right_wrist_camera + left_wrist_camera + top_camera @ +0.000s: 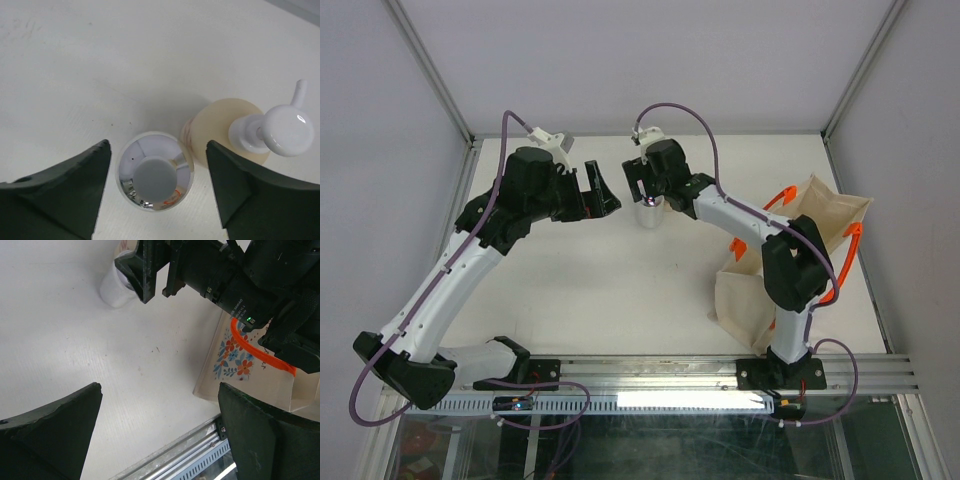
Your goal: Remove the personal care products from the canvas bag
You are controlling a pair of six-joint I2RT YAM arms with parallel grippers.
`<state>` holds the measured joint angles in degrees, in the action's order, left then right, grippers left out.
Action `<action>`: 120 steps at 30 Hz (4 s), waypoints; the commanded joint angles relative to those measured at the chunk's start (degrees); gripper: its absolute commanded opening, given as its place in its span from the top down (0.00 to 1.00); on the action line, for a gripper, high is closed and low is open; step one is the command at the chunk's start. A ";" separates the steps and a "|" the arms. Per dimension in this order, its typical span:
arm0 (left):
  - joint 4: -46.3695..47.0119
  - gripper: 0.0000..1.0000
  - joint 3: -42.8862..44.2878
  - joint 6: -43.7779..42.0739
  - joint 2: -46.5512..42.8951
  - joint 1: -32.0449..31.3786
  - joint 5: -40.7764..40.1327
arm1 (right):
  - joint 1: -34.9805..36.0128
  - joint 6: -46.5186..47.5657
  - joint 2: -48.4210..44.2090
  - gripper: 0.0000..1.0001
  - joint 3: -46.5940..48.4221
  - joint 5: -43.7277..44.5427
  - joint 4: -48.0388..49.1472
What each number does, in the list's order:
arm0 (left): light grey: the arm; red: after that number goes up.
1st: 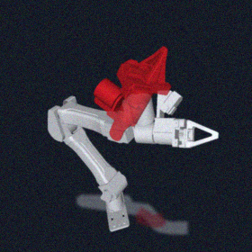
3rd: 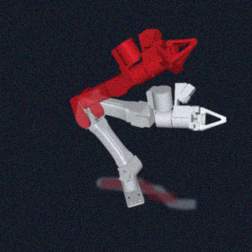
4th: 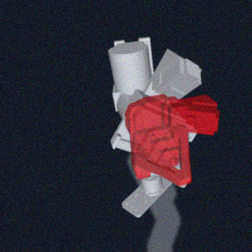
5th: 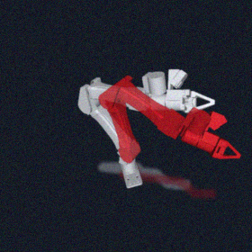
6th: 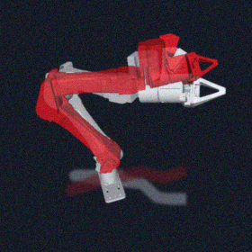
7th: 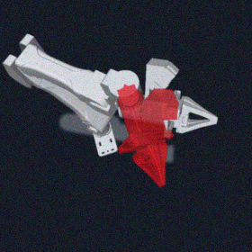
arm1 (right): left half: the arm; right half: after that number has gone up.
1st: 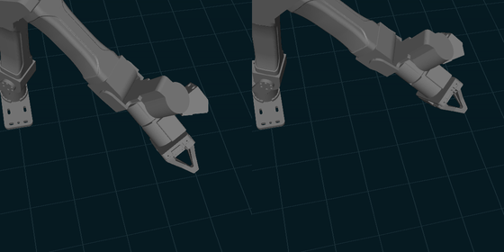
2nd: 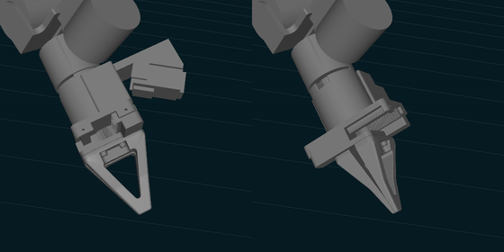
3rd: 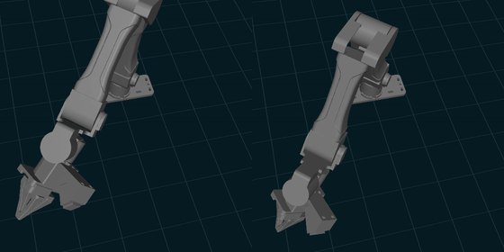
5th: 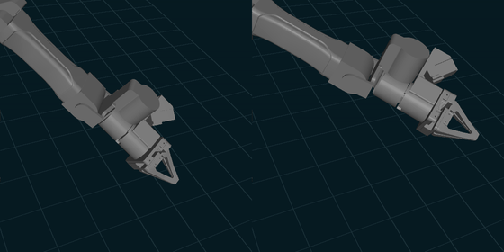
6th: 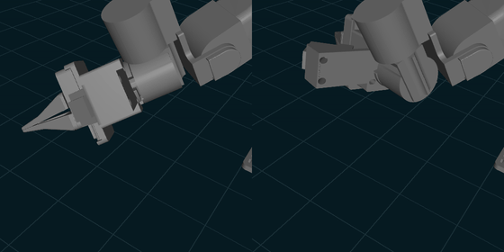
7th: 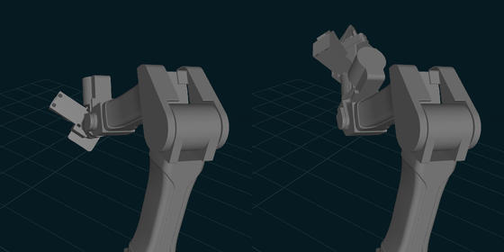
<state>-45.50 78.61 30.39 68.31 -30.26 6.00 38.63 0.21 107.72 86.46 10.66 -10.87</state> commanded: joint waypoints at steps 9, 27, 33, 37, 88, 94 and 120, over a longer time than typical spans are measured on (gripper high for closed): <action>4.65 0.01 -4.21 1.60 -6.92 0.55 6.35 | 0.92 -7.42 -14.74 0.00 9.12 2.56 -17.67; 15.26 0.01 -5.84 6.99 2.76 -8.71 15.92 | 0.86 -32.45 -49.47 0.02 5.32 18.20 -68.66; 20.83 0.01 1.37 10.26 12.68 -19.71 13.84 | 0.88 -39.04 -55.49 0.15 2.66 17.56 -75.48; 23.49 0.01 7.21 11.03 20.66 -23.29 14.52 | 0.83 -41.53 -59.79 0.30 0.04 16.31 -76.42; 21.42 0.01 -0.95 4.69 28.98 -32.40 19.14 | 0.70 -58.97 -60.04 0.38 -16.53 35.45 -74.67; 19.86 0.01 0.95 3.38 30.00 -32.49 19.20 | -6.10 -52.09 -57.83 0.37 -20.49 32.86 -67.23; 17.88 0.01 5.13 2.77 32.57 -32.75 19.25 | -26.06 -35.71 -53.57 0.32 -33.86 13.73 -48.34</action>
<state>-25.78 82.17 35.14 99.79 -61.95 27.07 12.95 -35.44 51.88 51.40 23.31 -60.25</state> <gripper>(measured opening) 0.992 0.690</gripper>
